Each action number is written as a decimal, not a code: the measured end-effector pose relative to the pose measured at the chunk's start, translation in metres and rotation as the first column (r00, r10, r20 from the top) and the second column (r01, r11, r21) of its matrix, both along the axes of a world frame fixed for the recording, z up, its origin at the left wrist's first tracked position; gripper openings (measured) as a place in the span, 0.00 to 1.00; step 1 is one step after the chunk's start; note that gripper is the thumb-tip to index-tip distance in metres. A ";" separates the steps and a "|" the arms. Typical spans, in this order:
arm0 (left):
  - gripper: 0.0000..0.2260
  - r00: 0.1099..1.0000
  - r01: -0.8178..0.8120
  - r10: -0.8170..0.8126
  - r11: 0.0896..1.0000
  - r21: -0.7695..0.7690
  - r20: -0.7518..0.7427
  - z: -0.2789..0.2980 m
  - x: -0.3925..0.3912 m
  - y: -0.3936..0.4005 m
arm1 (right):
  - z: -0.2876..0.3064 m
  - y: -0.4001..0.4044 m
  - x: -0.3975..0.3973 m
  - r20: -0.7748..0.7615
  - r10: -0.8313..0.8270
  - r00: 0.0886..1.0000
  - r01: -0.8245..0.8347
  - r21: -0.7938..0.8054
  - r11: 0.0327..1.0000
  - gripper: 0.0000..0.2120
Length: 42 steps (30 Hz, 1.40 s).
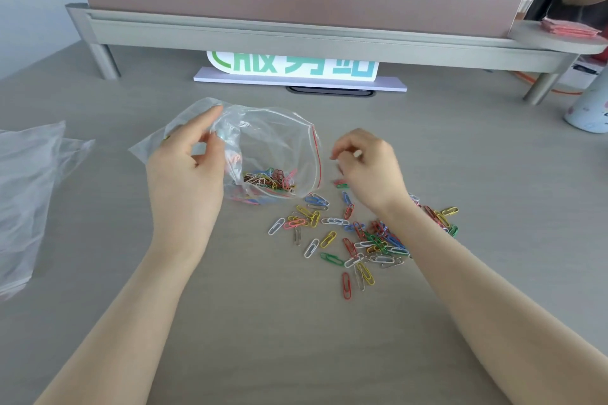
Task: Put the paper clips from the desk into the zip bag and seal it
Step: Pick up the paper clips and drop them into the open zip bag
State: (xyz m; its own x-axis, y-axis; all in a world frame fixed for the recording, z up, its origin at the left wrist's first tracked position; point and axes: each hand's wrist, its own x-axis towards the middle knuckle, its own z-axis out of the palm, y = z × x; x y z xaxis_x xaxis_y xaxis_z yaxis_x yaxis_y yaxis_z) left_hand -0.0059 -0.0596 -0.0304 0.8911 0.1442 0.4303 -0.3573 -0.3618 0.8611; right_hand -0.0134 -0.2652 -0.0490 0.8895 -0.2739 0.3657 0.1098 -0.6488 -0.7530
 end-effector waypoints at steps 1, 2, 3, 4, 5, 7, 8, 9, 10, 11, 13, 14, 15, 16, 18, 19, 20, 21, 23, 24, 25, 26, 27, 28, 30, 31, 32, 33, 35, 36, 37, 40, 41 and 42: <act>0.16 1.000 0.001 -0.001 1.000 -0.021 -0.010 0.000 0.000 0.000 | -0.003 -0.008 0.000 -0.056 -0.050 0.997 0.048 -0.039 0.998 0.14; 0.16 1.000 0.003 -0.004 0.999 -0.037 -0.014 0.000 0.000 0.000 | -0.006 -0.015 0.000 -0.129 -0.083 0.988 0.070 -0.096 0.993 0.15; 0.16 1.000 0.006 -0.007 0.999 -0.046 -0.017 0.000 0.000 0.000 | -0.010 -0.022 0.001 -0.207 -0.095 0.974 0.062 -0.158 0.985 0.17; 0.16 1.000 0.011 -0.012 0.999 -0.048 -0.019 0.000 0.000 0.000 | -0.013 -0.027 0.001 -0.278 -0.091 0.956 0.031 -0.211 0.977 0.18; 0.16 1.000 0.017 -0.017 0.999 -0.046 -0.019 -0.001 0.000 -0.001 | -0.015 -0.029 0.000 -0.333 -0.075 0.940 -0.011 -0.247 0.969 0.18; 0.16 0.999 0.024 -0.025 0.999 -0.037 -0.024 -0.001 0.000 -0.002 | -0.018 -0.028 -0.003 -0.396 -0.030 0.918 -0.091 -0.282 0.955 0.17; 0.16 0.999 0.026 -0.027 0.999 -0.032 -0.028 -0.001 0.000 -0.002 | -0.019 -0.025 -0.005 -0.408 -0.001 0.913 -0.129 -0.289 0.949 0.16; 0.16 0.999 0.027 -0.028 0.999 -0.030 -0.031 -0.001 0.000 -0.002 | -0.020 -0.022 -0.007 -0.409 0.037 0.912 -0.172 -0.297 0.939 0.17; 0.16 0.999 0.028 -0.029 0.999 -0.029 -0.034 -0.002 0.000 -0.002 | -0.021 -0.019 -0.010 -0.407 0.086 0.909 -0.223 -0.303 0.927 0.18; 0.16 0.999 0.028 -0.029 0.999 -0.028 -0.035 -0.002 0.000 -0.001 | -0.021 -0.015 -0.015 -0.405 0.144 0.903 -0.281 -0.303 0.911 0.19; 0.16 0.999 0.028 -0.029 0.999 -0.028 -0.037 -0.003 0.001 0.000 | -0.020 -0.008 -0.026 -0.388 0.277 0.879 -0.399 -0.282 0.872 0.22; 0.16 0.999 0.028 -0.029 0.999 -0.026 -0.036 -0.003 0.001 0.000 | -0.020 -0.004 -0.031 -0.367 0.335 0.868 -0.445 -0.275 0.852 0.23; 0.16 0.999 0.029 -0.029 0.999 -0.023 -0.033 -0.003 0.001 0.000 | -0.020 -0.002 -0.036 -0.350 0.374 0.859 -0.477 -0.278 0.834 0.23; 0.16 0.999 0.029 -0.030 0.999 -0.019 -0.029 -0.003 0.001 -0.001 | -0.020 -0.001 -0.040 -0.342 0.396 0.852 -0.496 -0.286 0.820 0.23; 0.16 0.999 0.028 -0.029 1.000 -0.012 -0.025 -0.003 0.000 -0.002 | -0.020 0.000 -0.044 -0.360 0.399 0.843 -0.510 -0.303 0.805 0.21; 0.16 0.999 0.026 -0.026 1.000 -0.010 -0.026 -0.003 0.000 -0.002 | -0.021 0.000 -0.045 -0.375 0.398 0.837 -0.517 -0.309 0.798 0.20; 0.16 0.999 0.024 -0.024 1.000 -0.009 -0.028 -0.003 0.000 -0.002 | -0.022 0.000 -0.046 -0.388 0.399 0.831 -0.527 -0.315 0.790 0.20; 0.16 0.999 0.023 -0.024 1.000 -0.010 -0.030 -0.003 0.000 -0.001 | -0.022 0.001 -0.046 -0.402 0.401 0.823 -0.538 -0.326 0.778 0.20; 0.16 0.999 0.029 -0.029 0.999 -0.016 -0.027 -0.003 -0.001 -0.001 | -0.023 0.001 -0.048 -0.415 0.415 0.810 -0.562 -0.345 0.752 0.20; 0.16 0.999 0.032 -0.032 0.999 -0.017 -0.024 -0.003 -0.001 -0.001 | -0.022 0.000 -0.050 -0.415 0.426 0.804 -0.572 -0.345 0.744 0.20; 0.16 0.999 0.034 -0.034 0.999 -0.013 -0.023 -0.002 -0.001 -0.001 | -0.022 -0.002 -0.052 -0.412 0.436 0.800 -0.579 -0.339 0.742 0.19; 0.16 0.999 0.035 -0.035 0.999 -0.006 -0.024 -0.002 -0.001 -0.001 | -0.021 -0.004 -0.054 -0.401 0.446 0.800 -0.580 -0.331 0.744 0.18; 0.16 0.999 0.036 -0.036 0.999 0.004 -0.029 -0.002 -0.001 -0.002 | -0.020 -0.008 -0.056 -0.390 0.450 0.803 -0.577 -0.323 0.750 0.18; 0.16 0.999 0.039 -0.038 0.999 0.015 -0.035 -0.001 -0.002 -0.002 | -0.020 -0.012 -0.058 -0.381 0.451 0.807 -0.572 -0.313 0.758 0.17; 0.16 0.998 0.058 -0.057 0.997 0.046 -0.031 0.000 -0.004 -0.004 | -0.021 -0.021 -0.062 -0.375 0.445 0.813 -0.559 -0.289 0.777 0.16; 0.16 0.997 0.072 -0.071 0.995 0.065 -0.020 0.000 -0.005 -0.005 | -0.022 -0.025 -0.063 -0.368 0.446 0.816 -0.553 -0.273 0.787 0.15; 0.16 0.996 0.084 -0.084 0.993 0.085 -0.009 0.000 -0.007 -0.007 | -0.023 -0.028 -0.064 -0.353 0.447 0.822 -0.544 -0.255 0.799 0.15; 0.16 0.996 0.093 -0.094 0.991 0.101 0.001 0.000 -0.008 -0.008 | -0.023 -0.030 -0.065 -0.333 0.440 0.834 -0.526 -0.241 0.816 0.14; 0.16 0.994 0.105 -0.107 0.986 0.126 0.005 -0.002 -0.008 -0.010 | -0.025 -0.032 -0.063 -0.280 0.390 0.877 -0.459 -0.249 0.853 0.15; 0.16 0.994 0.109 -0.110 0.984 0.138 0.002 -0.003 -0.008 -0.011 | -0.026 -0.033 -0.061 -0.263 0.354 0.897 -0.421 -0.270 0.866 0.15; 0.16 0.994 0.113 -0.114 0.982 0.152 -0.001 -0.004 -0.008 -0.012 | -0.026 -0.033 -0.058 -0.262 0.318 0.911 -0.390 -0.296 0.872 0.16; 0.16 0.992 0.123 -0.126 0.975 0.187 0.004 -0.006 -0.008 -0.015 | -0.024 -0.029 -0.049 -0.349 0.258 0.901 -0.382 -0.357 0.852 0.20; 0.16 0.991 0.128 -0.131 0.973 0.194 0.006 -0.007 -0.008 -0.015 | -0.024 -0.028 -0.047 -0.375 0.264 0.889 -0.405 -0.371 0.836 0.21; 0.16 0.991 0.133 -0.137 0.971 0.197 0.005 -0.008 -0.009 -0.016 | -0.024 -0.026 -0.046 -0.387 0.277 0.880 -0.427 -0.383 0.819 0.22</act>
